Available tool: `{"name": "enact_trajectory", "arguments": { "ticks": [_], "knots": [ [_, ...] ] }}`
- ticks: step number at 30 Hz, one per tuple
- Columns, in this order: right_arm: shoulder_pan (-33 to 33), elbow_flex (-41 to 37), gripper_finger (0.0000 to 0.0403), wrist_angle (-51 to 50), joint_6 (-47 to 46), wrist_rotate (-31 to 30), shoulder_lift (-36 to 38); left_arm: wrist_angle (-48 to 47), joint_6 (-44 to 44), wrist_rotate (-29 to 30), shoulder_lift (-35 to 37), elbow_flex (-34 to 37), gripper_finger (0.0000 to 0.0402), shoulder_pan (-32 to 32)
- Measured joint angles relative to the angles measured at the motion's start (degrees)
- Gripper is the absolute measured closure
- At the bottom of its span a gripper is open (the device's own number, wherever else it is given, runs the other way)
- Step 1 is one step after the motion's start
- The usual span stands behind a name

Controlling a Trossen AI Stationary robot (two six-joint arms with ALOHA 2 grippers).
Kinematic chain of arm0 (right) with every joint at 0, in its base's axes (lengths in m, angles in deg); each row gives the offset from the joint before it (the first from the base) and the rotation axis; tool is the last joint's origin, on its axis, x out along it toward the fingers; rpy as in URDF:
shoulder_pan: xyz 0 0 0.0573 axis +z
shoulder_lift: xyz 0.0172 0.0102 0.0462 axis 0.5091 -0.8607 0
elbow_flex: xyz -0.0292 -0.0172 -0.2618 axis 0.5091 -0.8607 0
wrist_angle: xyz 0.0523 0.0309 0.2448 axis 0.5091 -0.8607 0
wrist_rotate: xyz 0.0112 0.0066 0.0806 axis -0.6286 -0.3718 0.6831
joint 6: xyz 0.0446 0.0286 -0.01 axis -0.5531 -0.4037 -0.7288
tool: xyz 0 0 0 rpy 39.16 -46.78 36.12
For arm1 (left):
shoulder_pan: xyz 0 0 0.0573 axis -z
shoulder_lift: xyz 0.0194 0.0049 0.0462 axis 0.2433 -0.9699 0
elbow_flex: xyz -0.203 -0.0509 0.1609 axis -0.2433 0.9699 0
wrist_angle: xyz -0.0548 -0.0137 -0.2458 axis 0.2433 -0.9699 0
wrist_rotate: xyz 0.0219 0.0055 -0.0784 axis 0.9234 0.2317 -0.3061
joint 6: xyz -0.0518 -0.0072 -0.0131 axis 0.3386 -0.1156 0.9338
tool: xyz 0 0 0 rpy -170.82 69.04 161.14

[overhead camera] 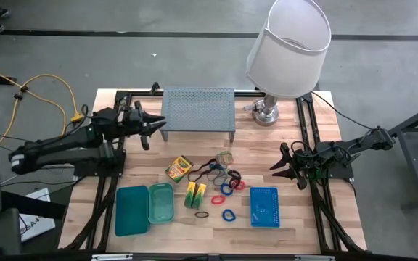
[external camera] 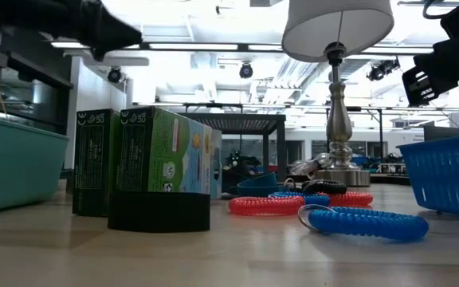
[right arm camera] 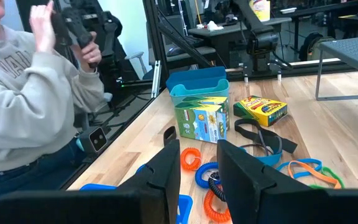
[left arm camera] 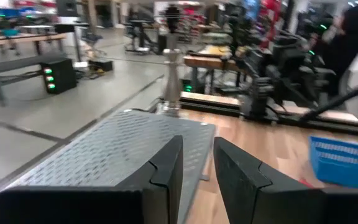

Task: Pick & Place Office Desk Supplies
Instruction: Put the bottom black rubber band into the green bin

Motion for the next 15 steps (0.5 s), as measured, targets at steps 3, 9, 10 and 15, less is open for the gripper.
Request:
{"name": "enact_trajectory", "arguments": {
  "ticks": [3, 9, 10, 15],
  "knots": [
    [-0.01, 0.01, 0.0309, 0.02, 0.0, 0.0, 0.0, -0.98, -1.97, 0.04, -3.59, -3.0, 0.0316, 3.23],
    [-0.02, 0.0, 0.0309, 0.02, 0.0, 0.0, 0.02, -6.02, -6.08, 6.79, -8.99, -9.25, 0.0316, 9.68],
    [0.0, 0.01, 0.0309, 0.02, 0.0, 0.0, 0.02, -7.3, -6.62, 8.18, -9.89, -10.62, 0.0316, 10.74],
    [-0.02, 0.01, 0.0309, 0.02, 0.0, 0.0, 0.01, -13.17, -6.71, 15.88, -15.71, -17.5, 0.0316, 16.08]
  ]
}}
